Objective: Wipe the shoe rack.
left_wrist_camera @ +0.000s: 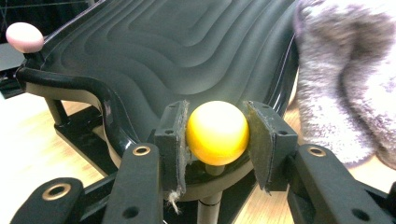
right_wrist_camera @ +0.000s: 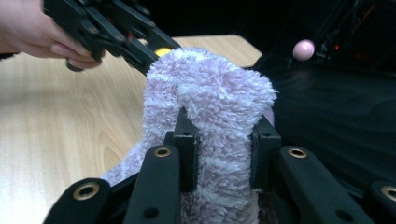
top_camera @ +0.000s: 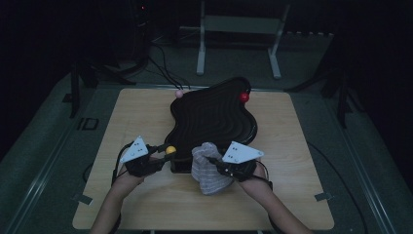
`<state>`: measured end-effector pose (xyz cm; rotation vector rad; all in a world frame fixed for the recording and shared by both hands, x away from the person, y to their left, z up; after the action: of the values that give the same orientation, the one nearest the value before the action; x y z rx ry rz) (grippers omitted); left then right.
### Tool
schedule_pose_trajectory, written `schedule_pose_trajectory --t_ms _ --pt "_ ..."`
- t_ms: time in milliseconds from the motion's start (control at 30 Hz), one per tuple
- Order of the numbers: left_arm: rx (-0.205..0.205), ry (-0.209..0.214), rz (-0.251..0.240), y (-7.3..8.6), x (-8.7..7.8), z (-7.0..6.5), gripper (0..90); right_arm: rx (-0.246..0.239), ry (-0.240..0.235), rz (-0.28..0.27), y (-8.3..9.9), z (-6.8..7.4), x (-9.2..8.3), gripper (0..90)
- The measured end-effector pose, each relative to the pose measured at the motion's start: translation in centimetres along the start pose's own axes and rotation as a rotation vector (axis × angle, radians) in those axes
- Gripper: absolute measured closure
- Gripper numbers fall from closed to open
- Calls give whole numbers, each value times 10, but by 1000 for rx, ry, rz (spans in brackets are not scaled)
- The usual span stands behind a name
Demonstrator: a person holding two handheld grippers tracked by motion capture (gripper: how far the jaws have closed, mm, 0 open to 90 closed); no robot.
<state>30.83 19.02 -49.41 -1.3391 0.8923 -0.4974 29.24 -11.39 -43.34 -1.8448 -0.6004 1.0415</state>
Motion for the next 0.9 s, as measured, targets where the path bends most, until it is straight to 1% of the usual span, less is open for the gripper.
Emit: schedule_pose_trajectory --t_ms 33,67,100,133,167,200,267,300,333,367,400,467,533,567,600,633,700,733,800,867,900 --pt "0 0 0 0 0 0 597 15 -21 11 3 -1 5 705" --pt "1 1 0 0 0 0 597 17 -41 26 7 -1 10 706" --pt "1 2 0 0 0 0 597 14 -48 36 8 1 13 705" --pt "2 2 0 0 0 0 597 6 -51 52 9 4 17 705" --pt "2 2 0 0 0 0 597 -1 -48 55 8 6 18 704" --pt "2 2 0 0 0 0 597 -7 -44 42 4 9 18 704" --pt "1 1 1 0 0 0 597 -13 -31 14 1 10 17 704" --pt "2 0 2 0 0 0 597 -20 -18 18 1 10 19 705" --pt "2 -1 3 0 0 0 597 -22 -24 34 5 10 23 706" --pt "3 -1 4 0 0 0 597 -18 -50 49 9 11 28 706" --pt "2 0 3 0 0 0 597 -16 -63 62 11 12 32 706" --pt "1 0 2 0 0 0 597 -28 -62 77 10 18 35 705" --pt "3 -1 4 0 0 0 597 -29 -71 47 4 21 34 704" --pt "4 -1 5 0 0 0 597 -34 -65 29 2 21 34 704" --pt "4 -1 5 0 0 0 597 -44 -51 26 1 21 35 704" --pt "4 -3 5 0 0 0 597 -55 -46 32 3 21 39 705" --pt "2 -7 7 -1 0 0 597 -44 -83 37 10 21 47 708" --pt "2 -7 7 -1 0 0 597 -49 -91 50 11 23 50 708" --pt "1 -6 5 0 0 0 597 -62 -92 76 10 28 54 707" --pt "3 -5 8 -1 0 0 597 -77 -91 67 5 32 54 706" --pt "2 -3 8 -1 0 0 597 -78 -86 53 3 33 54 706"
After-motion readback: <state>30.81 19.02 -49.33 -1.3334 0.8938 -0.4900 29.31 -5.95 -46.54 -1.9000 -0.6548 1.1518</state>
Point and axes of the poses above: each handheld gripper's, and its own axes: x roughly forward along the jaws, y roughly out of its underside, z roughly to its left, the point moved 1 cm from there along x, roughly forward along the jaws, and after that the axes turned 2 degrees about -z, right-handed, at the moved point
